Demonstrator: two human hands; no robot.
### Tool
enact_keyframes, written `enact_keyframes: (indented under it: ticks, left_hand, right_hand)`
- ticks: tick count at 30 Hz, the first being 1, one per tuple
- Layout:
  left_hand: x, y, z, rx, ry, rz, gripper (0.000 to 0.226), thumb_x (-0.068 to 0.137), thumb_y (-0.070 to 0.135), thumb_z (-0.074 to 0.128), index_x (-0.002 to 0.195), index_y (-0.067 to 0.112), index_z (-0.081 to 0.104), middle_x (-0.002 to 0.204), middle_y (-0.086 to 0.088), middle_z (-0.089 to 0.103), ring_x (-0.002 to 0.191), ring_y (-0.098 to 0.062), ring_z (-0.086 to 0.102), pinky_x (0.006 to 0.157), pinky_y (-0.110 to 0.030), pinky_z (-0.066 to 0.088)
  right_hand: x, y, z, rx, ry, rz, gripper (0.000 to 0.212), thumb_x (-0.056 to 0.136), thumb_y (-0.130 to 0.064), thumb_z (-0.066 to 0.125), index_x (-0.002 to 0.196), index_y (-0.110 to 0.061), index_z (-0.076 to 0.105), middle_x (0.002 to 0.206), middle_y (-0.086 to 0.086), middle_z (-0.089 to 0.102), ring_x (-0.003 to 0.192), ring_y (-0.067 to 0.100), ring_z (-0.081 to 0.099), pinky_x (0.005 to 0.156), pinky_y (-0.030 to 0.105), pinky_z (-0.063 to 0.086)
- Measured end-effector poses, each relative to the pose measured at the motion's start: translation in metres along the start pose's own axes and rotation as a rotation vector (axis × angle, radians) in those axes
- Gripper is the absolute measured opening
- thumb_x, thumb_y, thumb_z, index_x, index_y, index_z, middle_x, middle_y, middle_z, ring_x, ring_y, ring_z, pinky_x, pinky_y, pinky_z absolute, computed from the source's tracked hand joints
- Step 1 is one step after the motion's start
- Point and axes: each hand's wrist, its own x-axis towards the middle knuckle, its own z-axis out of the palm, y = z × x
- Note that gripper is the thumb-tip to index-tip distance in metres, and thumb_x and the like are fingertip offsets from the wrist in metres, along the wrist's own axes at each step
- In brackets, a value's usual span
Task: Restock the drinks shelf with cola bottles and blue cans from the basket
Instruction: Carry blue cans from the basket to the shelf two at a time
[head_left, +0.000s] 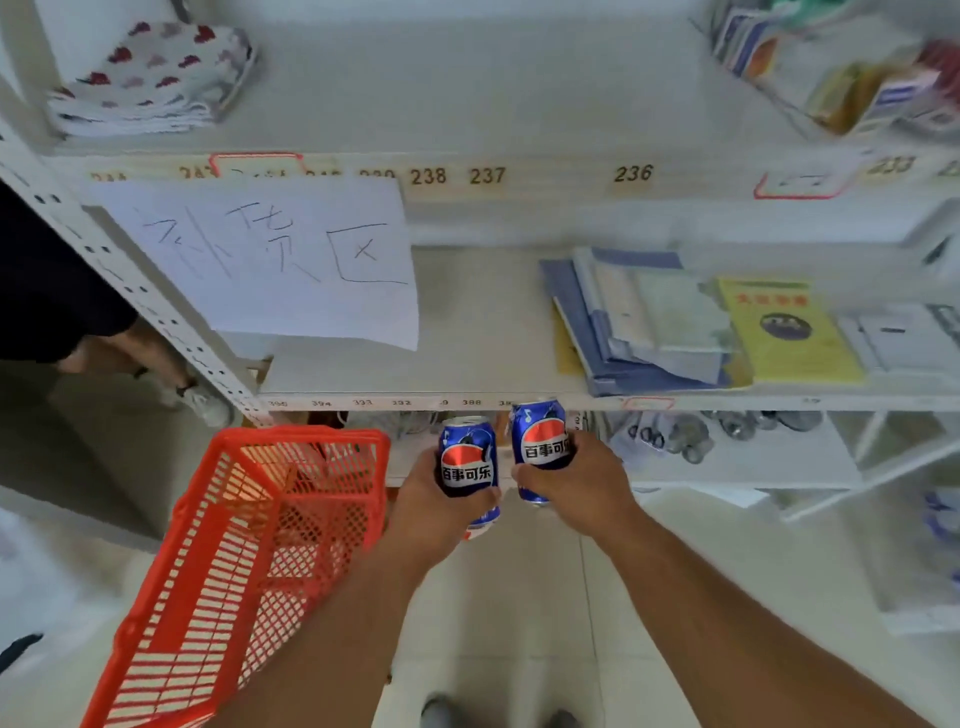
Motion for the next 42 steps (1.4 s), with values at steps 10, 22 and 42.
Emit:
enact_keyframes:
  ticks: [10,22,42]
  left_hand:
    - [-0.011,0.065,0.125,0.208,-0.211,0.161,0.056,0.078,0.015,0.088,0.124,0.031,0.061,0.107,0.011,0.074,0.093,0.001,0.069,0.061,-0.008,0.048]
    - [-0.033,0.099,0.211,0.277,-0.626,0.278,0.052,0.080,0.014,0.088,0.119,0.033,0.059,0.102,0.015,0.069,0.088,0.003,0.065,0.058,-0.006,0.047]
    - [-0.272,0.055,0.384,0.421,-1.201,0.432,0.058,0.075,0.018,0.091,0.121,0.034,0.059,0.110,0.010,0.071,0.097,-0.005,0.070,0.068,-0.015,0.055]
  right_hand:
    - [-0.028,0.053,-0.119,0.098,0.252,0.070,0.030,0.074,-0.029,0.090,0.097,-0.030,0.071,0.087,-0.009,0.075,0.081,0.004,0.071,0.067,0.018,0.050]
    - [-0.116,0.087,-0.179,0.235,0.683,0.211,0.029,0.077,-0.021,0.089,0.086,-0.031,0.063,0.081,-0.008,0.072,0.068,0.002,0.067,0.051,0.007,0.045]
    - [-0.402,0.213,-0.226,0.458,1.317,0.474,0.045,0.077,-0.031,0.091,0.107,-0.029,0.058,0.094,-0.013,0.068,0.084,0.002,0.066,0.062,0.015,0.049]
